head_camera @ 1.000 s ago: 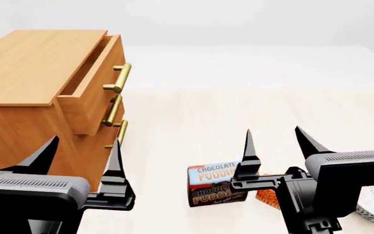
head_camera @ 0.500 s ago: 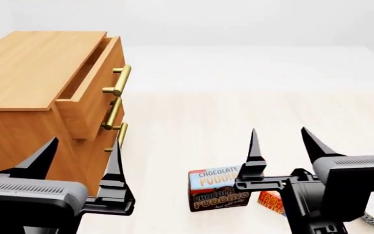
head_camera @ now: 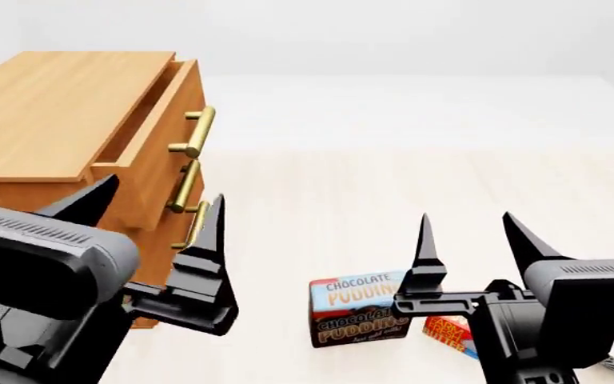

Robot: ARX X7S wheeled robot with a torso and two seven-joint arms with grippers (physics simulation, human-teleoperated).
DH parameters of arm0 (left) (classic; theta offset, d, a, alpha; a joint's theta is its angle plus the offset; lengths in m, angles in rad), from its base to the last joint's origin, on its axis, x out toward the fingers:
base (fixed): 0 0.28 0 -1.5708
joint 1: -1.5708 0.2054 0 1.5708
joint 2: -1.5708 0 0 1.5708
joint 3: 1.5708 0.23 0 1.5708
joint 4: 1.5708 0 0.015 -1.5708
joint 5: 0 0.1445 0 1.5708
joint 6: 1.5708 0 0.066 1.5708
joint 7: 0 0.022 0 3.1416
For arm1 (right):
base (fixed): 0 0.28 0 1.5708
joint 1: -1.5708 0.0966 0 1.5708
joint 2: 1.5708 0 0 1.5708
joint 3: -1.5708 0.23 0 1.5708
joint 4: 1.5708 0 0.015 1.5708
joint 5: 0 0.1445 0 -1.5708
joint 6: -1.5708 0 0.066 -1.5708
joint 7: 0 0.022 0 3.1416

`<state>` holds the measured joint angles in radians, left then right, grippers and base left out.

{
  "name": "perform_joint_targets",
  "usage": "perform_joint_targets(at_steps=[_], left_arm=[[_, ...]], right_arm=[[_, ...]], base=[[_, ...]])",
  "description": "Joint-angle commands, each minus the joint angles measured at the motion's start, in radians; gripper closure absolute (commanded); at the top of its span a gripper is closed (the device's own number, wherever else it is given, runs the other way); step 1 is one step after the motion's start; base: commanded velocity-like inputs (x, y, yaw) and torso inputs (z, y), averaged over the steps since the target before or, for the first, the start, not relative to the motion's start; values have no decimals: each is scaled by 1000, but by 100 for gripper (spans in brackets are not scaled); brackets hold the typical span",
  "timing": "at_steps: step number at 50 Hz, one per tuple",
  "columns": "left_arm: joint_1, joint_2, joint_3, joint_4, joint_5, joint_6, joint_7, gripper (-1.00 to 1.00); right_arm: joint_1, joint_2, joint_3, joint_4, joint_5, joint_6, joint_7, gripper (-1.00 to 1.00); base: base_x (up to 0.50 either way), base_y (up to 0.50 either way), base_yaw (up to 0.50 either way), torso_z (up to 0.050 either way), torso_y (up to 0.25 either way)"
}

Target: Put the butter at the back in the top drawer of the cabinet and close it.

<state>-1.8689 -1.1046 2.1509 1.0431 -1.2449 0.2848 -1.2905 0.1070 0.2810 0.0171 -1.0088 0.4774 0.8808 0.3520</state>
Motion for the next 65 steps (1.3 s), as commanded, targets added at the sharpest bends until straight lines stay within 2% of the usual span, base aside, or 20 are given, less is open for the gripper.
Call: perform_joint_targets(at_steps=[1, 3, 7, 21, 29, 38, 50, 65], left_arm=[[-484, -93, -111, -69, -608, -216, 78, -100], [-483, -80, -229, -120, -688, -307, 68, -100], [-477, -37, -362, -219, -809, -431, 86, -100], [-461, 89, -506, -504, -981, -644, 201, -100], [-442, 171, -534, -701, -1047, -746, 327, -100], [-453, 321, -527, -1008, -1131, -945, 459, -100], [-420, 473, -489, -1308, -1138, -1087, 517, -100], [-361, 566, -458, -1470, -1098, -1135, 558, -100]], right_arm=[[-7, 15, 4, 3, 24, -7, 11, -100], [-7, 17, 2, 4, 26, -8, 14, -100], [-9, 22, 2, 5, 33, -10, 18, -100], [-11, 37, -13, 12, 44, -22, 32, -100], [-5, 44, -16, 17, 56, -21, 39, -100], [1, 53, -20, 17, 68, -18, 49, -100], [0, 63, -22, 14, 83, -23, 63, -100], [-3, 79, -31, 17, 94, -33, 76, -100]], base=[[0, 0, 0, 0, 0], [0, 0, 0, 0, 0], [0, 0, 0, 0, 0], [0, 0, 0, 0, 0], [0, 0, 0, 0, 0], [0, 0, 0, 0, 0], [0, 0, 0, 0, 0], [0, 0, 0, 0, 0]])
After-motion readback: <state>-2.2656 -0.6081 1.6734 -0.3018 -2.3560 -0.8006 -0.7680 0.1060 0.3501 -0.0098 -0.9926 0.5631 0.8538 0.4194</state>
